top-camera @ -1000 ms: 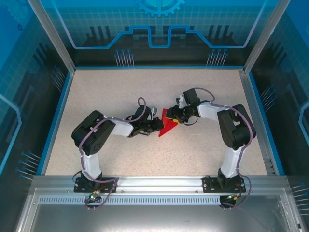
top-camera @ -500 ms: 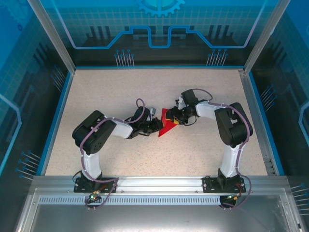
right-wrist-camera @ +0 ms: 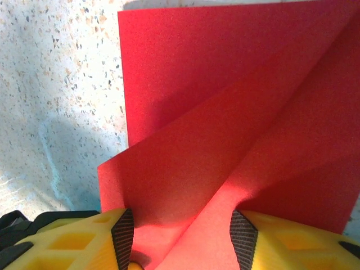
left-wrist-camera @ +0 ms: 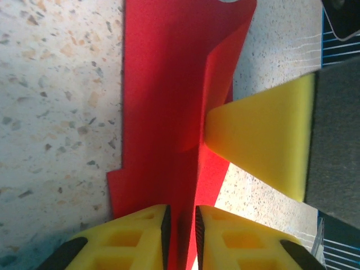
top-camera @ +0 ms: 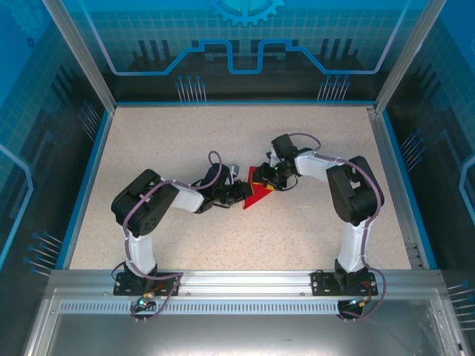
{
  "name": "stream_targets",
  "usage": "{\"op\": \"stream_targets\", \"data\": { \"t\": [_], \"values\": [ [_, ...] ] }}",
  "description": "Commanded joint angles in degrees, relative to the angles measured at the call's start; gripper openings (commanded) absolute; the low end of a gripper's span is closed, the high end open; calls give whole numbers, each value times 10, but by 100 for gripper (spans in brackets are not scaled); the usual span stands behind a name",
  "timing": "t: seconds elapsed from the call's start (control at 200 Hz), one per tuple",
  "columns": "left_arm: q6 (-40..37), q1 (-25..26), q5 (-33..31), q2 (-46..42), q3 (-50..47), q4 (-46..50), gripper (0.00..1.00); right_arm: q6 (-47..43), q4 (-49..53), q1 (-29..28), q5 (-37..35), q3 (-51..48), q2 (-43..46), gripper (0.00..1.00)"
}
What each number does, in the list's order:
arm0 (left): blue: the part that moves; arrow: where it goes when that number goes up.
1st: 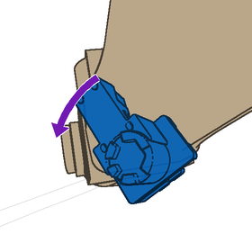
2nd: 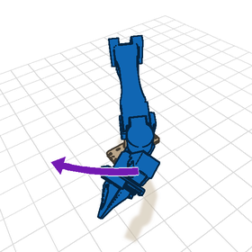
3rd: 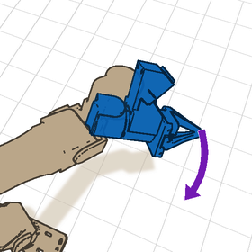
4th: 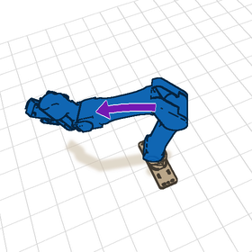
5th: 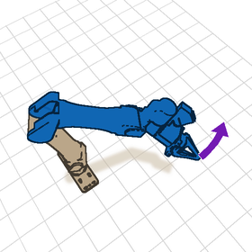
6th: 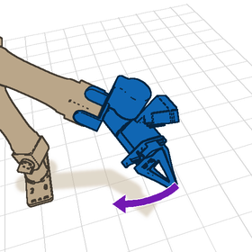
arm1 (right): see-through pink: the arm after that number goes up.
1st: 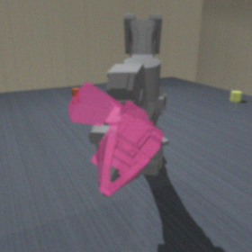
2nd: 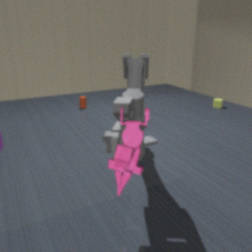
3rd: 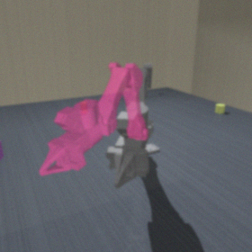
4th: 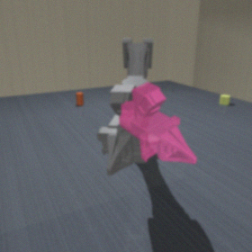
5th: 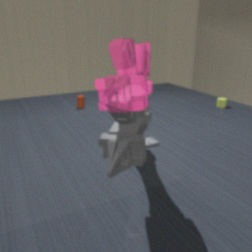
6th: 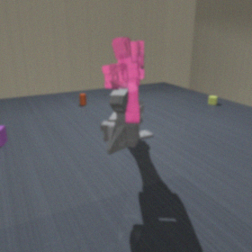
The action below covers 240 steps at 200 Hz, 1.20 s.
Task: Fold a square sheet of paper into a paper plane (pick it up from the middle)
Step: Fourth fold the wing at the center of the table.
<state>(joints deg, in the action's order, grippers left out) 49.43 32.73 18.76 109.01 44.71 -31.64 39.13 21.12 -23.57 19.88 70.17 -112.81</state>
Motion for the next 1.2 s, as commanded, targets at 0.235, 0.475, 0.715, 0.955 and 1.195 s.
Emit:
{"op": "stream_targets", "data": {
  "t": [0.235,0.475,0.715,0.955,1.195],
  "values": [
    [-31,-30,-31,-82,-50,55,29,-42,87,-12,-68,19,-54,58],
    [-25,-30,-19,-87,-49,44,26,-51,127,-19,-97,43,-72,60],
    [-13,-29,24,-84,-42,-8,23,-42,154,-22,-134,56,-82,53],
    [-9,-20,51,-64,-24,-15,20,-43,167,-24,-130,70,-96,54],
    [-19,-15,62,-40,-7,1,13,-44,178,-25,-125,78,-102,55]
  ]
}}
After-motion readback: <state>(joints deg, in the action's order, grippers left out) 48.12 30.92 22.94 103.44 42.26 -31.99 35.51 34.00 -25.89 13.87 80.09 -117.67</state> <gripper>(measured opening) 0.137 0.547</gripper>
